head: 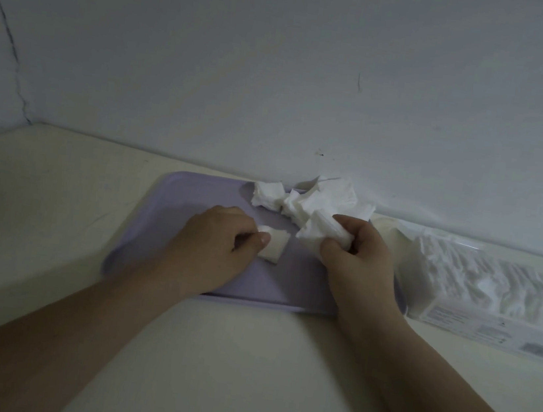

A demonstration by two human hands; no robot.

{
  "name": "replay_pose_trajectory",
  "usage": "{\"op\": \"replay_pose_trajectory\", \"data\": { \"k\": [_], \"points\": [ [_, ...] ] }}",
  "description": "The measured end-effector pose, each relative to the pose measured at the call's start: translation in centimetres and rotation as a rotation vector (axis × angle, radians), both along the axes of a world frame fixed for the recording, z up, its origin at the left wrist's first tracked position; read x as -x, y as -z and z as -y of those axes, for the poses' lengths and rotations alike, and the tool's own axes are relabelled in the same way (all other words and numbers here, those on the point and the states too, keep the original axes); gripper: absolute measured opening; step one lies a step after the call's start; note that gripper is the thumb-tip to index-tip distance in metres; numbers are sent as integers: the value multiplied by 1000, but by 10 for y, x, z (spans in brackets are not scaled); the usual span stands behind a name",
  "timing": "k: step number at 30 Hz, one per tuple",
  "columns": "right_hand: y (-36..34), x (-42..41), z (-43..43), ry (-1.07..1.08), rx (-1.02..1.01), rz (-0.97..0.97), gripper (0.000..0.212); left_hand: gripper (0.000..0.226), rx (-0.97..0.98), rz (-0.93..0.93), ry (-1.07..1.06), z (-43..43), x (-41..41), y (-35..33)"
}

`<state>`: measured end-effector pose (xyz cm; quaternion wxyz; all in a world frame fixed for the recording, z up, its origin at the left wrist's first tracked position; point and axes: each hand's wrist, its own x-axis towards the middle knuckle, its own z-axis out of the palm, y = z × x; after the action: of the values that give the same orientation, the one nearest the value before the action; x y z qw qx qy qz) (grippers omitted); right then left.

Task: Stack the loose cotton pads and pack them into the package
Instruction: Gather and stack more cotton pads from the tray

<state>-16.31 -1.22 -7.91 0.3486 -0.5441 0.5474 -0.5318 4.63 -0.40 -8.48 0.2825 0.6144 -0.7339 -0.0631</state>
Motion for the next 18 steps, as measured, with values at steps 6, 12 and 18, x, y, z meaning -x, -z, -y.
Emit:
{"op": "replay_pose_trajectory", "data": {
  "k": [6,12,18],
  "points": [
    [0,-1,-1,-26,-15,1,35,36,-30,-46,-90,-6,0,-3],
    [3,-1,2,-41,-5,10,33,32,-206,-78,-57,-8,7,-10],
    [7,1,5,-35,-5,45,30,30,-262,-467,69,-9,7,-11]
  ]
}}
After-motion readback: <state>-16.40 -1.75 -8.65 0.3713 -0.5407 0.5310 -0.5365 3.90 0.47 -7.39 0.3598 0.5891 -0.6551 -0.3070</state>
